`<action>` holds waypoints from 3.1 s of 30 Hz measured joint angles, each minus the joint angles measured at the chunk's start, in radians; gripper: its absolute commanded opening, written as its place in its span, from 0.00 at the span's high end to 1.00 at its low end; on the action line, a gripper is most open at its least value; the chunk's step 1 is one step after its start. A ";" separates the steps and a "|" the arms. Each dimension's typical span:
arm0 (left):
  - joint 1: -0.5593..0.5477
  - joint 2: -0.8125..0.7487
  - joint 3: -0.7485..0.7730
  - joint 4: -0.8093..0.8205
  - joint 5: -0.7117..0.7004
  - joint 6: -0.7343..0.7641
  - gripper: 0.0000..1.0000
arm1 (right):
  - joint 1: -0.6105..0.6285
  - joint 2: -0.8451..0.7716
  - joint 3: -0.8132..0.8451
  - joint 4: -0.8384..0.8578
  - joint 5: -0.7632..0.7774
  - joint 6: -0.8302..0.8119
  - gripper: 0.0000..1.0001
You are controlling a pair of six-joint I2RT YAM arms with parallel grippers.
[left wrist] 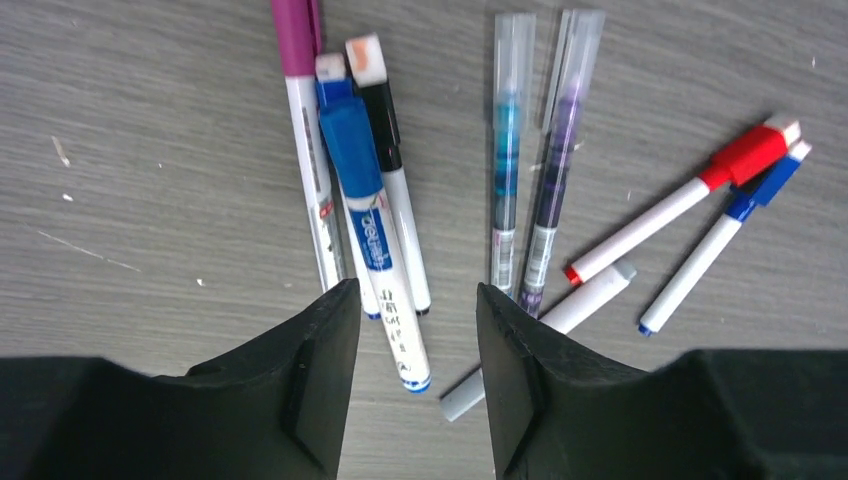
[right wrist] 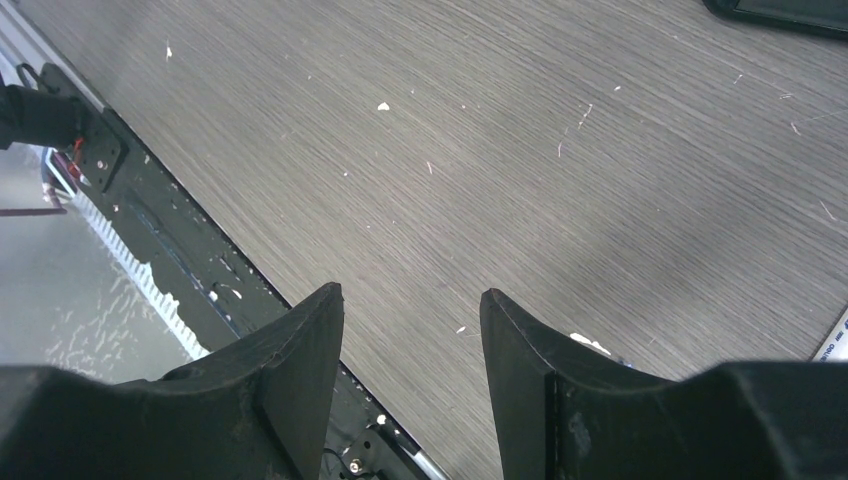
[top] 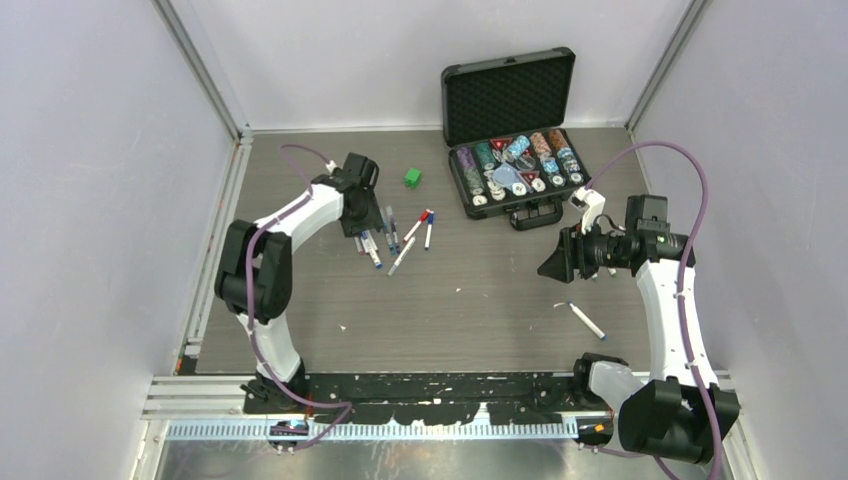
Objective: Open the pen caps
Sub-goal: Pick up the pen from the center of the board, then open the pen cap from the pen.
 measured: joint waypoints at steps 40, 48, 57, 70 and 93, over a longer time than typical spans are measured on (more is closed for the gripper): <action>0.000 0.169 0.132 -0.092 -0.072 0.015 0.67 | 0.000 0.000 -0.003 0.003 0.000 0.000 0.42; 0.000 0.180 0.142 -0.097 -0.073 0.031 0.86 | 0.000 0.000 -0.003 0.003 0.000 0.000 0.42; 0.000 0.167 0.141 -0.101 -0.070 0.038 0.95 | 0.000 0.000 -0.003 -0.003 -0.011 -0.001 0.42; 0.000 -0.257 -0.113 0.008 0.119 0.000 1.00 | 0.027 0.010 -0.003 -0.019 -0.087 -0.015 0.42; -0.417 -0.421 -0.633 1.207 0.238 -0.415 1.00 | 0.321 0.140 -0.259 0.876 -0.215 0.913 0.37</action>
